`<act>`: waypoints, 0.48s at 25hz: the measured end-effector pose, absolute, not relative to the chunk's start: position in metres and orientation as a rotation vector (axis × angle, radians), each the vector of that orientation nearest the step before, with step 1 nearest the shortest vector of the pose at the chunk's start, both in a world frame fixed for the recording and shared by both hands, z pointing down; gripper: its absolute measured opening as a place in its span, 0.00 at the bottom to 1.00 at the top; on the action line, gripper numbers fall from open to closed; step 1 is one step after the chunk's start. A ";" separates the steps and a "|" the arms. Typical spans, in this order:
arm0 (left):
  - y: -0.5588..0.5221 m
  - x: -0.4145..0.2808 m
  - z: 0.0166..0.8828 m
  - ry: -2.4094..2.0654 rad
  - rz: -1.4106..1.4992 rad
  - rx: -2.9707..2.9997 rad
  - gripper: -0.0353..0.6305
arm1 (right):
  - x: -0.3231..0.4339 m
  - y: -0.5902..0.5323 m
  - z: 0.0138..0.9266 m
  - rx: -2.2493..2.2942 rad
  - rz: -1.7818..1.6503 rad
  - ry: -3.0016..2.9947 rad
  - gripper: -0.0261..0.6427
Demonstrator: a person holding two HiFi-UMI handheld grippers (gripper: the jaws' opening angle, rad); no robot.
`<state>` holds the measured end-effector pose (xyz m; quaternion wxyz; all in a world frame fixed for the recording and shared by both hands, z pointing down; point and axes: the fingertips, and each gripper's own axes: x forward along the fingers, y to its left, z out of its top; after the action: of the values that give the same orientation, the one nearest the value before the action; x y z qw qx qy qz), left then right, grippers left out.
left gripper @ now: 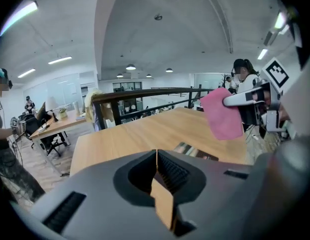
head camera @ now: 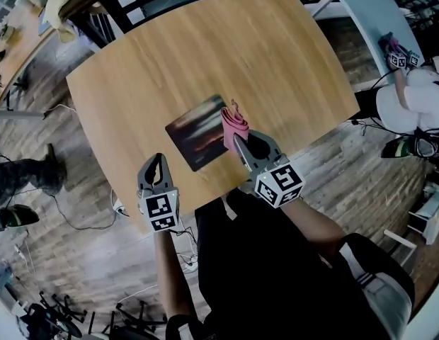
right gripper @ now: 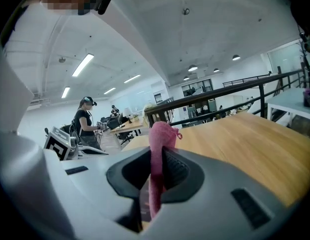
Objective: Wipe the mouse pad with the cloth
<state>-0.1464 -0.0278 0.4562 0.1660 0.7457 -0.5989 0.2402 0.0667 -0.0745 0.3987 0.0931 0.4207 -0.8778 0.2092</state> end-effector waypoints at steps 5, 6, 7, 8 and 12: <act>-0.055 -0.155 0.505 -1.567 0.790 2.140 0.09 | 0.051 -0.092 0.425 1.261 0.635 -2.545 0.12; -0.060 -0.157 0.514 -1.546 0.804 2.136 0.09 | 0.049 -0.095 0.430 1.261 0.635 -2.533 0.12; -0.065 -0.159 0.522 -1.526 0.811 2.132 0.09 | 0.047 -0.099 0.435 1.261 0.634 -2.522 0.12; -0.070 -0.159 0.530 -1.505 0.815 2.129 0.09 | 0.046 -0.102 0.440 1.262 0.631 -2.511 0.12; -0.082 -0.156 0.565 -1.409 0.861 2.125 0.09 | 0.047 -0.115 0.458 1.279 0.613 -2.465 0.12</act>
<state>-0.1557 -0.0824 0.5647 0.2233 0.7696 -0.5105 0.3119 0.0472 -0.1150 0.4576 0.1482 0.4448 -0.8572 0.2131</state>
